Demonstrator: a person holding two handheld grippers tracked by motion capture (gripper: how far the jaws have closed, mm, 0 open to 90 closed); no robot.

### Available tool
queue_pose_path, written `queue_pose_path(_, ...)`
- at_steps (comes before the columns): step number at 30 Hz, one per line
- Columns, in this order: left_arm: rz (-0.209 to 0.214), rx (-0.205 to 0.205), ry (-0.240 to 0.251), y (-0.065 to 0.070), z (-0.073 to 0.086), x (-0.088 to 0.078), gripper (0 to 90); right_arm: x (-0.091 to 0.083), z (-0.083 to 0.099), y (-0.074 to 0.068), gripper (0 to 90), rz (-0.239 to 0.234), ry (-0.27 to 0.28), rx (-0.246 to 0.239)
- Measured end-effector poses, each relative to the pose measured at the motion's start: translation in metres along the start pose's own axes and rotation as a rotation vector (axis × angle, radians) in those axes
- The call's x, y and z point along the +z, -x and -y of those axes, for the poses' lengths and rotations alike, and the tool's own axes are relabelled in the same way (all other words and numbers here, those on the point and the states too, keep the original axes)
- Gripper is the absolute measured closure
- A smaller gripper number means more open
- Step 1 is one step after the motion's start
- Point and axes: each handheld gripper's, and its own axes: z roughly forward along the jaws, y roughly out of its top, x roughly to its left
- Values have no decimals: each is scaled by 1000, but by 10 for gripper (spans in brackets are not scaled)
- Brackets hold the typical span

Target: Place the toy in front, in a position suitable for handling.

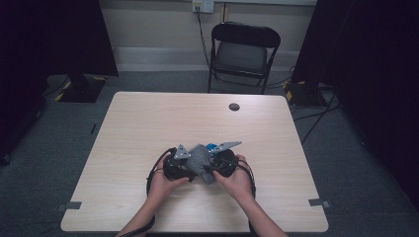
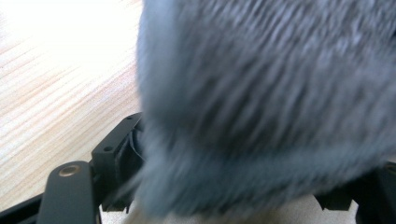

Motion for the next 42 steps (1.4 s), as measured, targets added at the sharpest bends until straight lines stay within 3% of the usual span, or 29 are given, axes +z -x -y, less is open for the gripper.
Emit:
queue_pose_path(5,1,-7,3,0,0,0,240,7,-2,-6,788,10,-15,-21)
queue_pose_path(13,1,-6,3,0,0,0,240,11,-2,-4,788,9,-19,-4)
queue_pose_path(25,-2,-5,4,0,0,0,239,13,1,3,788,10,-20,19)
queue_pose_path(42,2,-7,2,1,0,0,240,11,3,18,788,50,-26,55)
